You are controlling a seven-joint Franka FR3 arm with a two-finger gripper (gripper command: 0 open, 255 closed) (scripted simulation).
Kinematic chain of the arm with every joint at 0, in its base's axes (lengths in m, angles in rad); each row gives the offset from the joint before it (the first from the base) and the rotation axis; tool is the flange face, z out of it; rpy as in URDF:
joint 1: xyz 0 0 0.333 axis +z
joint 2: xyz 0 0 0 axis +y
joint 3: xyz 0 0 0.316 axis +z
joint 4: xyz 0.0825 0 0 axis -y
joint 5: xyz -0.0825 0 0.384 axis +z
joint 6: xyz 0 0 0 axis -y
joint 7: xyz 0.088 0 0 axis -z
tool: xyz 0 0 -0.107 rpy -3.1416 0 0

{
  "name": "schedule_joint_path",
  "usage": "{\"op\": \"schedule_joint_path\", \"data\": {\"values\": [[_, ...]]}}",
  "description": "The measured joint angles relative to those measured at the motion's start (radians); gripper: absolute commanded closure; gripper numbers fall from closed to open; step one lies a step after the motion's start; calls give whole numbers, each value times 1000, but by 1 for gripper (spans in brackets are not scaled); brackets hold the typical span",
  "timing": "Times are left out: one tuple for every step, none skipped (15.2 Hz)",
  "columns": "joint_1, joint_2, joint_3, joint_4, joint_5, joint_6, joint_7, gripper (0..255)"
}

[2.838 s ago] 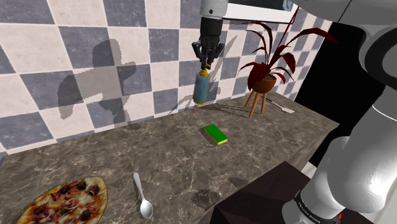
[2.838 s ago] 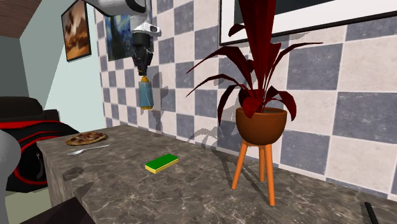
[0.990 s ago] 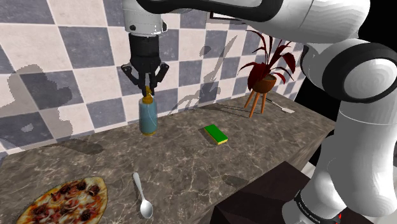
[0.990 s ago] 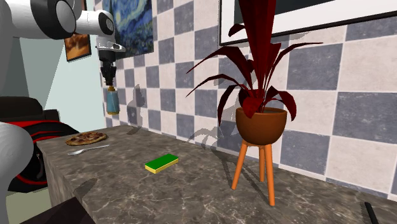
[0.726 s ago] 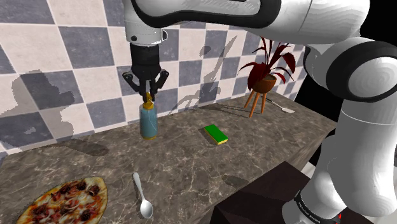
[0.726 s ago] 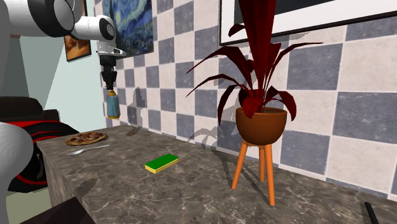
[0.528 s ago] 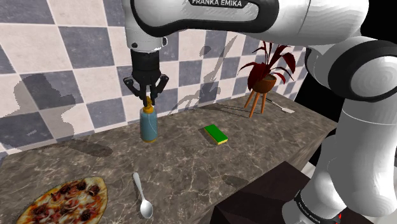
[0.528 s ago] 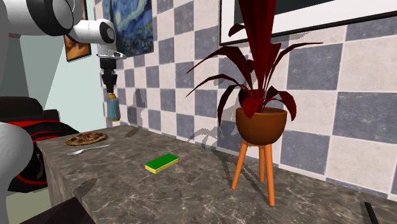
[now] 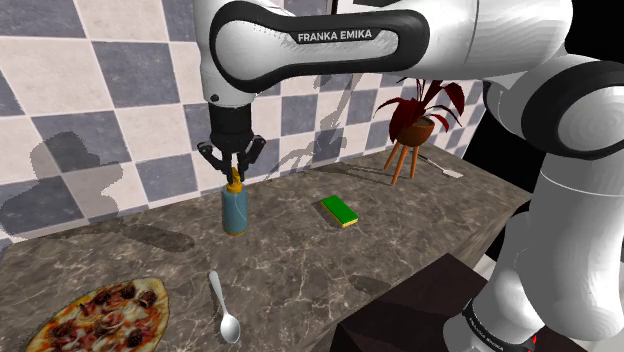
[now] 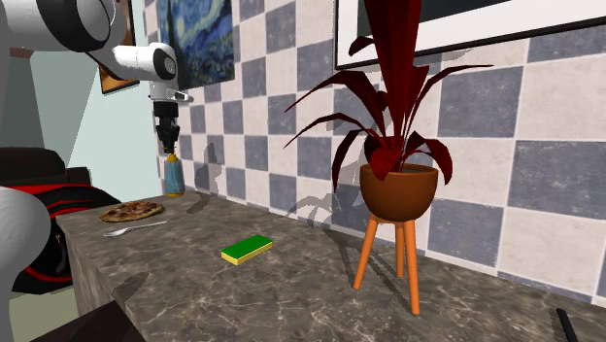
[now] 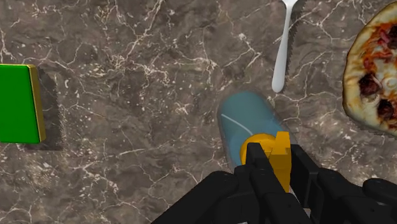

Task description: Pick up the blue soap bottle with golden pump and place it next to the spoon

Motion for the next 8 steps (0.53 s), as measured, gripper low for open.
{"op": "schedule_joint_path", "data": {"values": [[0, 0, 0, -13, 0, 13, 1, 255], [0, -1, 0, -28, 0, 27, 0, 255], [-1, -1, 0, -41, 0, 41, -1, 255], [-2, 0, -1, -53, 0, 52, -2, 255], [-1, -3, -1, -72, 0, 69, -1, 255], [-2, -1, -1, -84, 0, 83, -2, 255], [-1, 0, -1, -94, 0, 94, -1, 255], [-1, -2, -1, -111, 0, 108, -1, 255]]}}
